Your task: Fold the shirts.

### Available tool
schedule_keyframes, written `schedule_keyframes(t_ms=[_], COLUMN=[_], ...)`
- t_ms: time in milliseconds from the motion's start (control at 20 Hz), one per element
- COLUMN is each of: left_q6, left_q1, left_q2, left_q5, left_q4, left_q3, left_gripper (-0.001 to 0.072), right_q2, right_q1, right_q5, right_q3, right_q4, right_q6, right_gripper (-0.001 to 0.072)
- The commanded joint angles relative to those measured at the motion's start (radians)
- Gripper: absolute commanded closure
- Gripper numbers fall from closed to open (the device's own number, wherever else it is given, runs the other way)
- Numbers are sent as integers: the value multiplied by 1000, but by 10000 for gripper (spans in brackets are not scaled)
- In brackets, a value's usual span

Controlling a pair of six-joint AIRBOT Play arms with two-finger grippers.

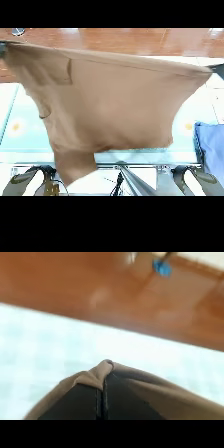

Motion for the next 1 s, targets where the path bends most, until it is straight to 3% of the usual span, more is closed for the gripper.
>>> schedule_keyframes(t_ms=[0,150,450,500,550,600,650,750,950], left_q6=[16,16,16,16,16,17,17,81,96], left_q1=[-109,-184,-238,-237,-230,-217,-196,-123,71], left_q2=[-240,-431,-642,-646,-645,-644,-644,-642,-631], left_q5=[247,371,372,367,351,316,268,16,-550], left_q4=[-29,-29,-46,-61,-62,-58,-57,-5,123], left_q3=[-26,23,119,121,123,132,144,197,219], left_gripper=[683,683,682,679,573,255,10,0,1], right_q2=[-225,-479,-889,-925,-947,-953,-949,-935,-843], right_q1=[0,5,36,34,27,18,0,-63,-207], right_q5=[-207,-288,-340,-328,-310,-283,-231,-63,289], right_q3=[-80,-6,258,286,309,322,332,350,340], right_q4=[171,344,550,581,589,586,585,576,438], right_q6=[-92,-170,-157,-151,-137,-141,-168,-225,-211], right_gripper=[684,684,679,508,143,81,81,84,93])
